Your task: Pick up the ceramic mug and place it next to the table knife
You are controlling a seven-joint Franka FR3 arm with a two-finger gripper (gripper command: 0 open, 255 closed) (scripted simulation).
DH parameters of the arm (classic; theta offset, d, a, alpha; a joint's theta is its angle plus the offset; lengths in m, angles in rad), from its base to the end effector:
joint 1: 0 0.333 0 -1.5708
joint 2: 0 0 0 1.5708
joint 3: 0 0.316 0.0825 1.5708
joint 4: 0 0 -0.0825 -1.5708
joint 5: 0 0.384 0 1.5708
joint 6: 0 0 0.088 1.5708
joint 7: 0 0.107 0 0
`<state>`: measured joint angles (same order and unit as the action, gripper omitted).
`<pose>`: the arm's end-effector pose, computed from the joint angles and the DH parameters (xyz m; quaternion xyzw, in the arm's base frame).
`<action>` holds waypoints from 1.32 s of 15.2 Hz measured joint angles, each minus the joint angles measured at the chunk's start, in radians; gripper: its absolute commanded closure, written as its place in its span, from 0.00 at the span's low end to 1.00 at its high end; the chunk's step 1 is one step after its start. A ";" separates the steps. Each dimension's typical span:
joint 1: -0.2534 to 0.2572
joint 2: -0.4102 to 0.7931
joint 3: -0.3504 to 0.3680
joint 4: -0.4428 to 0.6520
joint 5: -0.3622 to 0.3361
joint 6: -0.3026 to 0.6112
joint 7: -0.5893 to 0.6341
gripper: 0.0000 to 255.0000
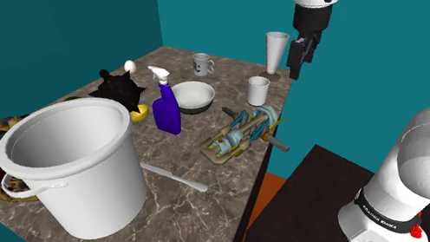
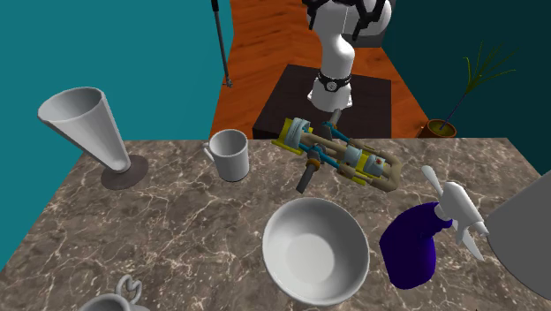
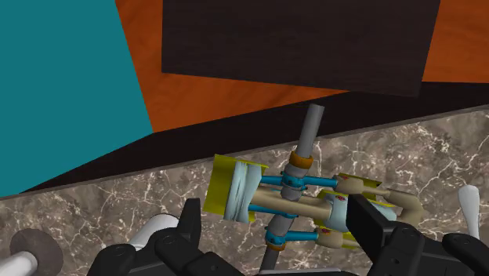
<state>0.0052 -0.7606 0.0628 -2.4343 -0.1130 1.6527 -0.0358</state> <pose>0.3181 0.0145 0.5532 0.9957 0.0481 -0.0105 0.0779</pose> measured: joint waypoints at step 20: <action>-0.072 0.641 -0.180 0.219 -0.008 0.417 -0.184 0.00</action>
<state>-0.0668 -0.1194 -0.1176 -2.2151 -0.1214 2.0695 -0.2199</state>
